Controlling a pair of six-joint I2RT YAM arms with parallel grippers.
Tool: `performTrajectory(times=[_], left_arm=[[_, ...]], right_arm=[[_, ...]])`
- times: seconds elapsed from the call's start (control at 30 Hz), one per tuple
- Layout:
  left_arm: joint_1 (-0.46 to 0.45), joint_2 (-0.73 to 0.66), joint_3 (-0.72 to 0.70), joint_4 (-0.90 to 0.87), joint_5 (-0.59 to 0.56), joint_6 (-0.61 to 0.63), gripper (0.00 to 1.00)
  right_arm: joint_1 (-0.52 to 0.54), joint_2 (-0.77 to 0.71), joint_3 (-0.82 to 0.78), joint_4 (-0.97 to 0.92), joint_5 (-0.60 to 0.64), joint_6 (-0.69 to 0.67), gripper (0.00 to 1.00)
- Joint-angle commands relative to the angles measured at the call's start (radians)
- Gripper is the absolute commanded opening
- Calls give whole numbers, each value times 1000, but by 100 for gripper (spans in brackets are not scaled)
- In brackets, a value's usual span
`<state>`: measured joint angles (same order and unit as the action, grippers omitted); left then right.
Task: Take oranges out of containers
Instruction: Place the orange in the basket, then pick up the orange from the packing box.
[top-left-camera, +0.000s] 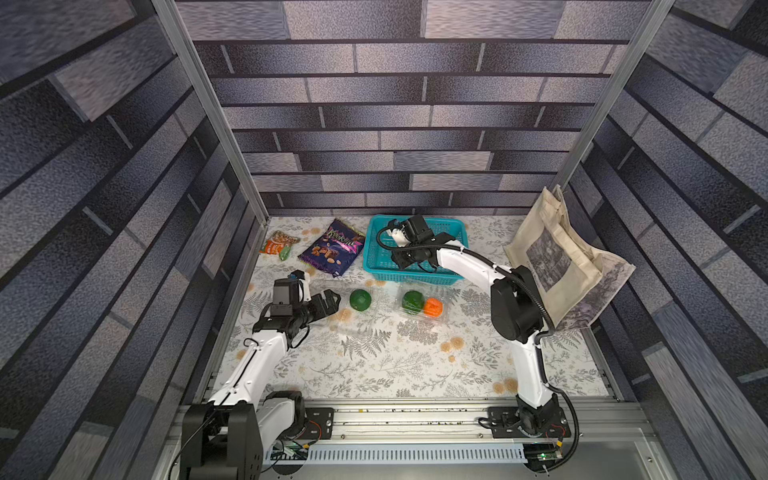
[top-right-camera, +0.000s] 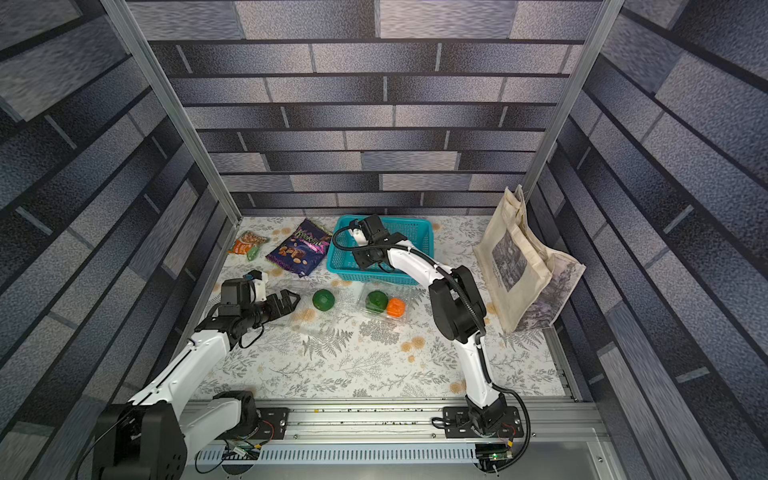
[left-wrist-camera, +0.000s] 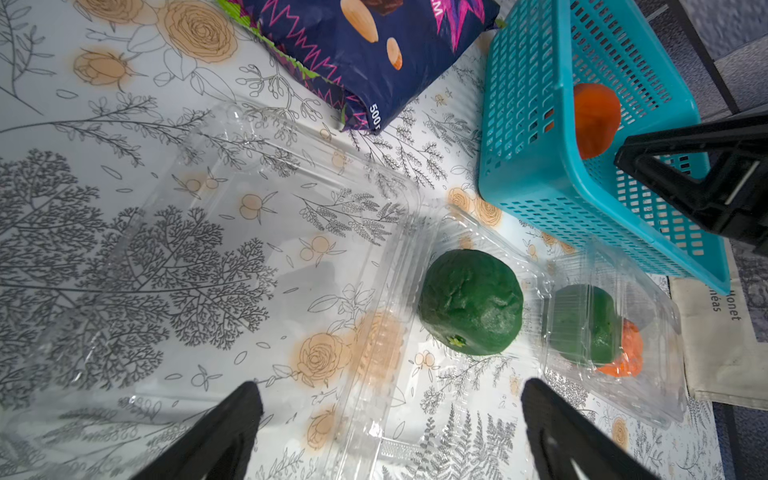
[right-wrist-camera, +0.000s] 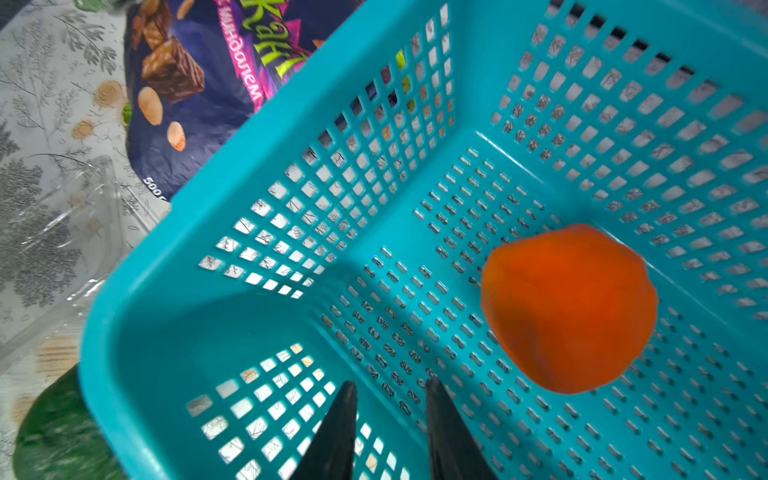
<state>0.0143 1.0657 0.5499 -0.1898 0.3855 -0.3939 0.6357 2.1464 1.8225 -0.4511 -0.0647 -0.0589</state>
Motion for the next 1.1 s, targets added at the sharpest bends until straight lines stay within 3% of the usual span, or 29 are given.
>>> performTrajectory(times=[0.0,0.23,0.43,0.8,1.07], left_arm=[[-7,-9,1,-9,-6,1,100],[-7,-3,7,-14,-11,7,100],[-6,-9,2,-9,-14,7,100],[-10,-31,-12,-11,-10,4,100],[-11,-24,-11,-6,-6,4,100]], right_arm=[[39,-152,-37,-11,-1,-66,34],[180,-294,-186,-47,-32,-119,60],[267,-258,-277,33,-49,-79,76],[298,-71,-153,29,-64,-35,87],[306,-14,-129,35,-57,-29,88]])
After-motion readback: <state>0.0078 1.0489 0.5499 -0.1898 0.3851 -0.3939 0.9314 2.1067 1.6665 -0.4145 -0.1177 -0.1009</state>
